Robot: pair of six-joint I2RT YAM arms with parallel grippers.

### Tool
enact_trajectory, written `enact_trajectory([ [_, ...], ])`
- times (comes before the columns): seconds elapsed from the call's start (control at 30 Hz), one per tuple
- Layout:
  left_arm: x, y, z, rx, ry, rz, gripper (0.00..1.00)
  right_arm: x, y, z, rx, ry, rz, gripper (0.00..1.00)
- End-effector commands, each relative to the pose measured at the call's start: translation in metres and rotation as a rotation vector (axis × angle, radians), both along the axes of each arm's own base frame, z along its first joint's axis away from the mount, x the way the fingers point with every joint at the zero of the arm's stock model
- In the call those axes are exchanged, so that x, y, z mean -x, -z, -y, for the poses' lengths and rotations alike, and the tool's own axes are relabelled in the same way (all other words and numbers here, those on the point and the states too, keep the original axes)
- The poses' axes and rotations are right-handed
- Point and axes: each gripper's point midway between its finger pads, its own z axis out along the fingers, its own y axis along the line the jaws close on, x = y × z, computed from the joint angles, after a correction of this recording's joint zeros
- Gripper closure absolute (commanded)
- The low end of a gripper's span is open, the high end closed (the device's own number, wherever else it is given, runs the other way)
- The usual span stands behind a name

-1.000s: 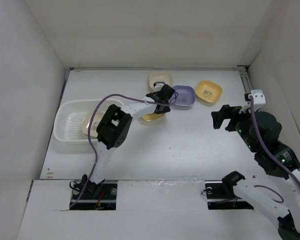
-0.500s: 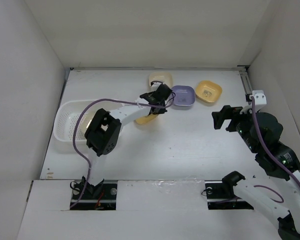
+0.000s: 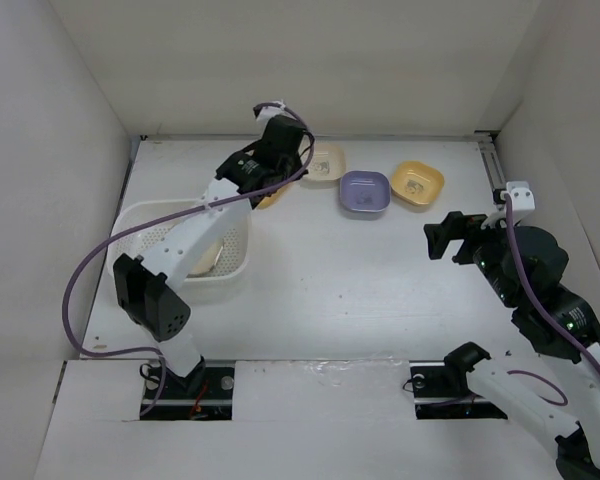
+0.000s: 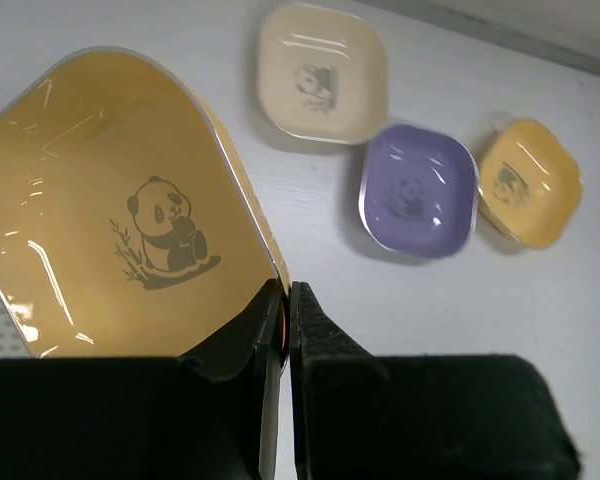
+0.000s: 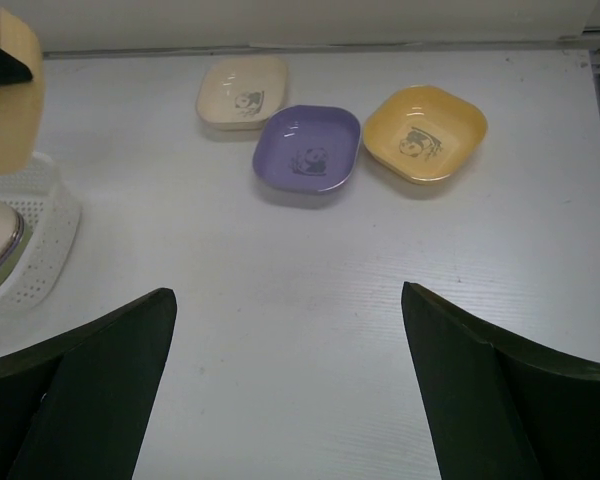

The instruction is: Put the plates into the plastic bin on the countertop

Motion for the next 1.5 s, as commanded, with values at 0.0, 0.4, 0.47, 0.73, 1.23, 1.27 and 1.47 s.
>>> enact_trajectory([
  [0.0,0.004,-0.001,-0.053,-0.086,-0.163,-0.011,1.0,0.002,-0.021,0.003,-0.021,0.002,0.059,0.0],
  [0.4,0.025,0.039,-0.237,0.222,-0.703,-0.001,1.0,0.004,-0.025,0.0,-0.02,-0.019,0.068,0.0],
  [0.47,0.026,0.043,-0.252,0.217,-0.743,-0.006,1.0,0.002,-0.023,-0.002,-0.021,-0.028,0.067,0.0],
  [0.73,0.026,0.093,-0.26,0.166,-0.76,-0.127,1.0,0.002,-0.018,-0.003,-0.021,-0.028,0.066,0.0],
  [1.23,0.026,0.136,-0.233,0.123,-0.62,-0.206,0.9,0.004,-0.016,-0.004,-0.022,-0.038,0.065,0.0],
  [1.27,0.026,0.136,-0.23,0.13,-0.611,-0.211,0.78,0.004,-0.016,-0.004,-0.022,-0.038,0.065,0.0],
  [1.47,0.027,0.099,-0.227,0.191,-0.584,-0.118,0.01,0.003,-0.018,-0.004,-0.027,-0.038,0.073,0.0],
])
